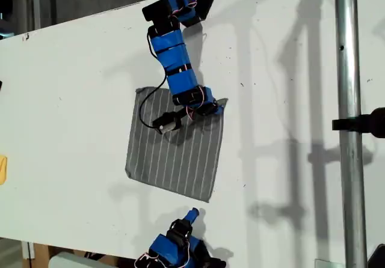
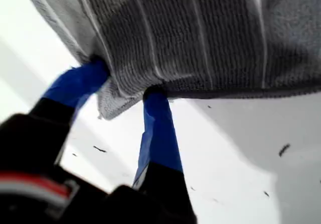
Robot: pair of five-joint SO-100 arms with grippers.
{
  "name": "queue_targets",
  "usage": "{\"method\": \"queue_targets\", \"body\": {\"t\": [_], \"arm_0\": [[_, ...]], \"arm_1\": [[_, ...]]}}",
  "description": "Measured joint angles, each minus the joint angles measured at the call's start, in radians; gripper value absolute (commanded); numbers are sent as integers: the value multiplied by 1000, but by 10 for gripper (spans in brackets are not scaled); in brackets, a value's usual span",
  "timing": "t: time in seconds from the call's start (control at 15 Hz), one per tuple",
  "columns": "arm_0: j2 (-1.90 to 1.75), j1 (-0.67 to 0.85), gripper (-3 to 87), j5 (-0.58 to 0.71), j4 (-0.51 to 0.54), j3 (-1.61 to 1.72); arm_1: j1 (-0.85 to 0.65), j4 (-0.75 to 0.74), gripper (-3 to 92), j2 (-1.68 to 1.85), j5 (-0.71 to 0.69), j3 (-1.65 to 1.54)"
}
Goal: Grasp corners of a towel and fold twice.
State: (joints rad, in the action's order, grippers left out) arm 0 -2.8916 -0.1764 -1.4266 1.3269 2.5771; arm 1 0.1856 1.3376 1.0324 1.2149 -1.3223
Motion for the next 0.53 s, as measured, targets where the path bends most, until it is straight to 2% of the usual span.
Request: {"method": "queue_targets", "body": {"t": [0.33, 0.53], "arm_0": [[98, 26, -29, 6, 12, -34], [630, 89, -29, 126, 46, -453]], "arm_1": [[0, -2, -2, -2, 11, 2], [0, -17, -2, -2, 11, 2]]}}
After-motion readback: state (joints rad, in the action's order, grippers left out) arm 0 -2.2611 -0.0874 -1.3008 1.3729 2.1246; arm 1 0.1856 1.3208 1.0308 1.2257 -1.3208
